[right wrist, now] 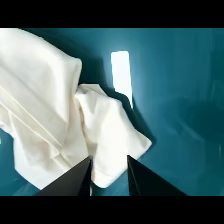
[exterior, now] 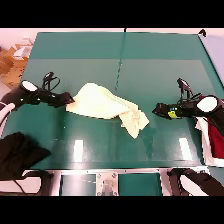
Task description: Fold the shirts.
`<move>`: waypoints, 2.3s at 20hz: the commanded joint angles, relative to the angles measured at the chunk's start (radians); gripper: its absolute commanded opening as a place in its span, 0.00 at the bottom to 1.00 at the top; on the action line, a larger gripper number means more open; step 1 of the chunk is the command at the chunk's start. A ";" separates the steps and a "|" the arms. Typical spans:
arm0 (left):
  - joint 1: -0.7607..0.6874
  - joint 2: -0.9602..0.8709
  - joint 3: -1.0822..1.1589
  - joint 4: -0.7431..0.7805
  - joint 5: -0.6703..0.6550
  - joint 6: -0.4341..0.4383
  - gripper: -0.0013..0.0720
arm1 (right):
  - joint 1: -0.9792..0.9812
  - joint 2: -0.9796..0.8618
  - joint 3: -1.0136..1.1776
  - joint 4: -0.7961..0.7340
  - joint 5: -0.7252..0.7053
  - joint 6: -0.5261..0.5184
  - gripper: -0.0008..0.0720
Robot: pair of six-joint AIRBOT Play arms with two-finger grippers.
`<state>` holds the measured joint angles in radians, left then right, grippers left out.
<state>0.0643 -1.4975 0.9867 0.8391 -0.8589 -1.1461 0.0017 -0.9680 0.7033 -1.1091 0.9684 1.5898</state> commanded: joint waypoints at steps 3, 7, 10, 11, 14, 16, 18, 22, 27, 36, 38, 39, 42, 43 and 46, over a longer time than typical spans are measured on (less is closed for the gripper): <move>0.003 -0.031 0.051 -0.192 -0.100 0.212 0.05 | 0.039 -0.027 -0.037 0.100 0.049 -0.029 0.61; 0.003 -0.031 0.085 -0.192 -0.123 0.207 0.05 | 0.168 -0.109 -0.103 0.128 -0.018 -0.032 0.61; 0.003 -0.031 0.085 -0.192 -0.130 0.201 0.05 | 0.235 -0.204 -0.101 0.203 -0.090 -0.091 0.60; 0.003 -0.031 0.085 -0.192 -0.135 0.200 0.05 | 0.240 -0.233 -0.095 0.228 -0.097 -0.127 0.56; 0.003 -0.027 0.104 -0.193 -0.182 0.200 0.05 | 0.224 -0.270 -0.056 0.234 -0.130 -0.160 0.27; 0.003 -0.027 0.162 -0.192 -0.264 0.196 0.05 | 0.187 -0.269 0.008 0.233 -0.098 -0.190 0.03; 0.003 -0.019 0.267 -0.192 -0.370 0.159 0.05 | 0.137 -0.255 0.120 0.233 0.016 -0.215 0.03; 0.003 0.133 0.538 -0.192 -0.428 0.103 0.05 | 0.027 -0.137 0.483 0.208 0.211 -0.210 0.03; 0.003 0.384 0.923 -0.189 -0.374 0.099 0.05 | -0.054 0.032 0.991 0.208 0.254 -0.150 0.03; 0.003 0.619 1.100 -0.069 -0.225 0.060 0.05 | -0.055 0.175 1.259 0.102 0.253 -0.123 0.03; 0.003 0.616 1.074 -0.028 -0.232 0.023 0.05 | -0.055 0.163 1.256 0.041 0.253 -0.100 0.03; 0.003 0.616 1.041 -0.012 -0.231 0.021 0.05 | -0.055 0.144 1.252 0.034 0.253 -0.098 0.03; 0.003 0.610 0.882 0.039 -0.224 0.021 0.05 | -0.055 0.062 1.196 0.034 0.253 -0.098 0.03; 0.003 0.598 0.824 0.051 -0.218 0.021 0.05 | -0.055 0.029 1.166 0.034 0.253 -0.098 0.03; 0.003 0.500 0.667 0.052 -0.166 0.021 0.05 | -0.055 -0.099 1.038 0.034 0.250 -0.099 0.03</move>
<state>0.0673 -0.9340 1.7908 0.8635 -1.0672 -1.1206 -0.0532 -0.9726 1.8305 -1.0687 1.2201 1.4891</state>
